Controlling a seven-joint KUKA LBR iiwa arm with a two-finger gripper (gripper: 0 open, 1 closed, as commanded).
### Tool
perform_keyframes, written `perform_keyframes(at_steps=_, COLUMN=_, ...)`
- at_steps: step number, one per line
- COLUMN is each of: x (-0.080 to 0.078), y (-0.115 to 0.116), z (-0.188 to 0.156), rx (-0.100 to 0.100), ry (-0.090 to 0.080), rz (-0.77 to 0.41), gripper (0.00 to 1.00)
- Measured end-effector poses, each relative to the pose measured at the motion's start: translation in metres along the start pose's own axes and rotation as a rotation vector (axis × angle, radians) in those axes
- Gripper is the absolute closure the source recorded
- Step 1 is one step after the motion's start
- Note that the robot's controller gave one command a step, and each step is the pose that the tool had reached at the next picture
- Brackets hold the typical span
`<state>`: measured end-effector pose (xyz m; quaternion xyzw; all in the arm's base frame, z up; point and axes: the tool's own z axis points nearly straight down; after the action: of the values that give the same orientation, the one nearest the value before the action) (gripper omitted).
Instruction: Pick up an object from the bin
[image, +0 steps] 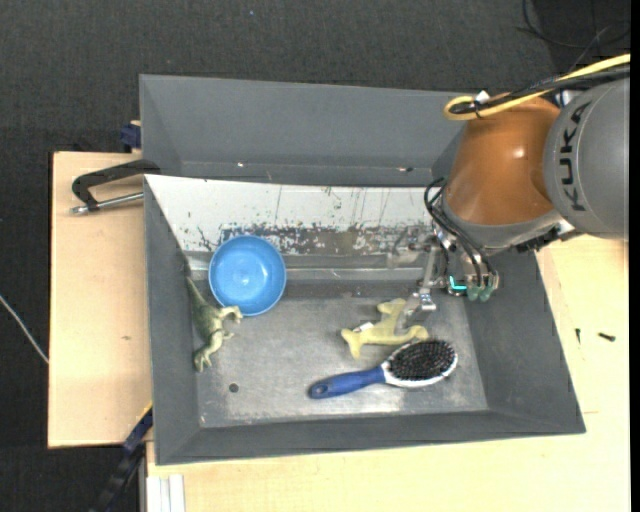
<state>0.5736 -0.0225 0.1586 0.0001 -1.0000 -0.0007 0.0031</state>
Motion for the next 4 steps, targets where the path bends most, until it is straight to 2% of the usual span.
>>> perform_keyframes(at_steps=1, x=0.039, y=0.000, z=0.053, rx=0.001, ry=-0.019, rz=-0.064, gripper=0.00)
perform_keyframes(at_steps=2, x=0.042, y=0.001, z=0.056, rx=0.001, ry=-0.011, rz=-0.064, gripper=1.00)
perform_keyframes(at_steps=3, x=0.020, y=-0.033, z=0.016, rx=0.004, ry=-0.016, rz=-0.181, gripper=1.00)
perform_keyframes(at_steps=4, x=0.007, y=-0.068, z=0.032, rx=0.001, ry=-0.012, rz=0.095, gripper=1.00)
